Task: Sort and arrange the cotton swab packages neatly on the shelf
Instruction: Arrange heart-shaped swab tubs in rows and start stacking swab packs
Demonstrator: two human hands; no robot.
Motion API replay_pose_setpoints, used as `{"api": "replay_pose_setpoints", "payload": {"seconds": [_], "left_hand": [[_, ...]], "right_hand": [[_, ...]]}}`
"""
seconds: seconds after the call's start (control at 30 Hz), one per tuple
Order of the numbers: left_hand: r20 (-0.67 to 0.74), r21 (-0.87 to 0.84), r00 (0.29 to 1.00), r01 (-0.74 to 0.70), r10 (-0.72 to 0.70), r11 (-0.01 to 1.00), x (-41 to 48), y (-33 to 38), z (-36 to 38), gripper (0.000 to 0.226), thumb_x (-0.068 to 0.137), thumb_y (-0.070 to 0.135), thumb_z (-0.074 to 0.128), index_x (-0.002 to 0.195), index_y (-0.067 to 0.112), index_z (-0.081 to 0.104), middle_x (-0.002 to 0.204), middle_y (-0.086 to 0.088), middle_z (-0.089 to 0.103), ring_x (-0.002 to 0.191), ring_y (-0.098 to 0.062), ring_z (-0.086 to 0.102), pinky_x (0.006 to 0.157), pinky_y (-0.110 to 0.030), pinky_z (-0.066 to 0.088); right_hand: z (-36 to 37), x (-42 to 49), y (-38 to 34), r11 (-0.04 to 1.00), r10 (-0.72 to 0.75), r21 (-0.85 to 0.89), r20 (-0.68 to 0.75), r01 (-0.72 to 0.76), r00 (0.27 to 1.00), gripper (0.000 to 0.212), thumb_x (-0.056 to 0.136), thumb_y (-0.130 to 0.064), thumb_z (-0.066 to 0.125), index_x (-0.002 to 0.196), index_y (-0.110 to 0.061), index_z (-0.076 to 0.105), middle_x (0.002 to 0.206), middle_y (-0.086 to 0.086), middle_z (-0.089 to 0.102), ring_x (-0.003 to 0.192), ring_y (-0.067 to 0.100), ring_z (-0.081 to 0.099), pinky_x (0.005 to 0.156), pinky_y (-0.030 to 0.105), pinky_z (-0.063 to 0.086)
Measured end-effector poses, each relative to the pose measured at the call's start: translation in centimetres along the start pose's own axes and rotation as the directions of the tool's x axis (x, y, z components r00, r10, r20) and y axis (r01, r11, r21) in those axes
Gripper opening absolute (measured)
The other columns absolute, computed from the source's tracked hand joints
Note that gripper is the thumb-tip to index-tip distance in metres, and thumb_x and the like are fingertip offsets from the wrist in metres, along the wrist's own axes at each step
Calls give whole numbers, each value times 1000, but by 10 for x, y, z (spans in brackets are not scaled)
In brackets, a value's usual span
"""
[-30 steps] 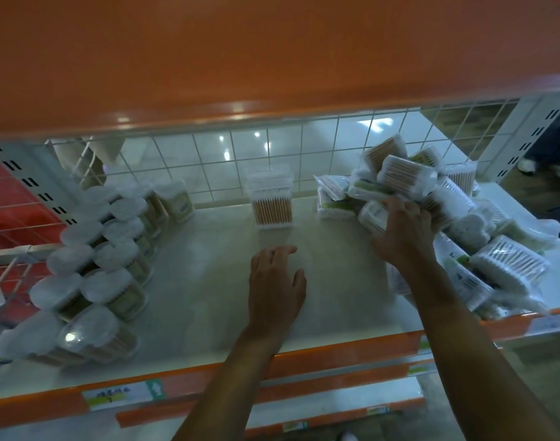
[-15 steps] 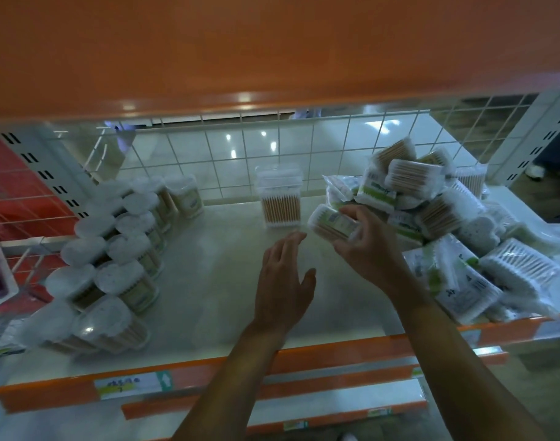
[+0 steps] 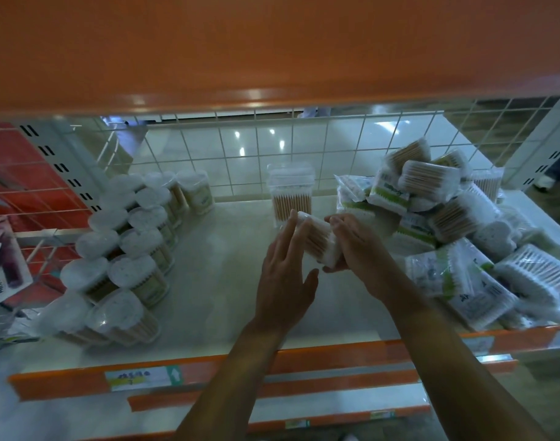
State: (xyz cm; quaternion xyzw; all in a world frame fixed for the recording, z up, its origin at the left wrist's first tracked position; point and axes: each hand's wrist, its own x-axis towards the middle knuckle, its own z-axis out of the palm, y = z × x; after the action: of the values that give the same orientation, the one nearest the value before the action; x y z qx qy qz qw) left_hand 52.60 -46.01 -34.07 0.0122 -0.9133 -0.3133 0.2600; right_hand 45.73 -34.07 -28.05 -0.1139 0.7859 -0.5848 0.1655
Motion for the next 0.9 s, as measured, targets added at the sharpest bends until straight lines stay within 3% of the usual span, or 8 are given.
{"api": "replay_pose_setpoints", "payload": {"seconds": [0.13, 0.3, 0.47, 0.57, 0.67, 0.73, 0.8, 0.9], "left_hand": [[-33, -17, 999, -5, 5, 1000, 0, -3, -1, 91, 74, 11, 78, 145, 22, 23, 153, -10, 29, 139, -25, 30, 107, -34, 33], [-62, -20, 998, 20, -21, 1000, -1, -9, -3, 85, 71, 17, 82, 139, 21, 31, 147, -10, 39, 130, -27, 42, 102, -32, 39], [-106, -63, 992, 63, -70, 996, -1, -12, -12, 83, 70, 18, 83, 137, 21, 34, 129, -9, 54, 111, -22, 55, 85, -31, 51], [-115, -134, 983, 128, -144, 983, -1, -15, -20, 75, 71, 21, 82, 133, 11, 42, 119, -6, 61, 103, -18, 60, 80, -24, 50], [-95, -199, 968, 211, -233, 957, -2, -18, -28, 59, 75, 23, 79, 119, 8, 42, 103, 0, 59, 86, -14, 63, 64, -10, 49], [-97, -227, 949, 271, -298, 935, -3, -18, -33, 52, 79, 22, 75, 115, 9, 39, 99, 0, 56, 81, -13, 62, 58, -7, 46], [-111, -251, 933, 306, -341, 918, -4, -21, -38, 52, 82, 23, 72, 118, 7, 39, 103, -3, 56, 81, -9, 60, 59, -6, 46], [-152, -275, 945, 243, -291, 930, -5, -29, -46, 55, 84, 21, 70, 127, 11, 37, 109, -10, 56, 86, -8, 58, 67, -9, 47]], "right_hand": [[5, -2, -5, 993, 107, 37, 99, -111, 989, 37, 100, -39, 33, 113, -11, 55, 99, 18, 63, 76, 29, 69, 56, 33, 57], [10, -4, -12, 993, 87, -89, 119, -76, 989, 49, 97, -52, 28, 84, -18, 61, 76, 14, 69, 60, 25, 70, 50, 28, 55], [15, -1, -20, 953, 49, -304, 130, -7, 990, 62, 94, -58, 24, 86, -10, 63, 71, 13, 68, 57, 19, 68, 54, 26, 55], [22, -2, -25, 890, -85, -435, 135, 136, 987, 53, 97, -50, 25, 94, -11, 62, 85, 12, 66, 65, 14, 62, 59, 21, 49], [33, 0, -27, 874, -265, -373, 168, 310, 949, 48, 94, -47, 35, 125, -13, 49, 108, 5, 59, 88, 13, 58, 66, 15, 48], [40, 2, -27, 864, -343, -305, 222, 399, 913, 53, 90, -50, 45, 132, -17, 41, 120, 5, 56, 99, 15, 58, 72, 20, 53], [46, 4, -27, 831, -380, -310, 288, 462, 879, 59, 86, -44, 61, 136, -22, 38, 129, 3, 51, 106, 15, 56, 77, 22, 54], [54, 6, -28, 748, -417, -364, 393, 555, 820, 67, 80, -28, 73, 138, -23, 40, 133, 0, 47, 110, 12, 50, 80, 13, 45]]}}
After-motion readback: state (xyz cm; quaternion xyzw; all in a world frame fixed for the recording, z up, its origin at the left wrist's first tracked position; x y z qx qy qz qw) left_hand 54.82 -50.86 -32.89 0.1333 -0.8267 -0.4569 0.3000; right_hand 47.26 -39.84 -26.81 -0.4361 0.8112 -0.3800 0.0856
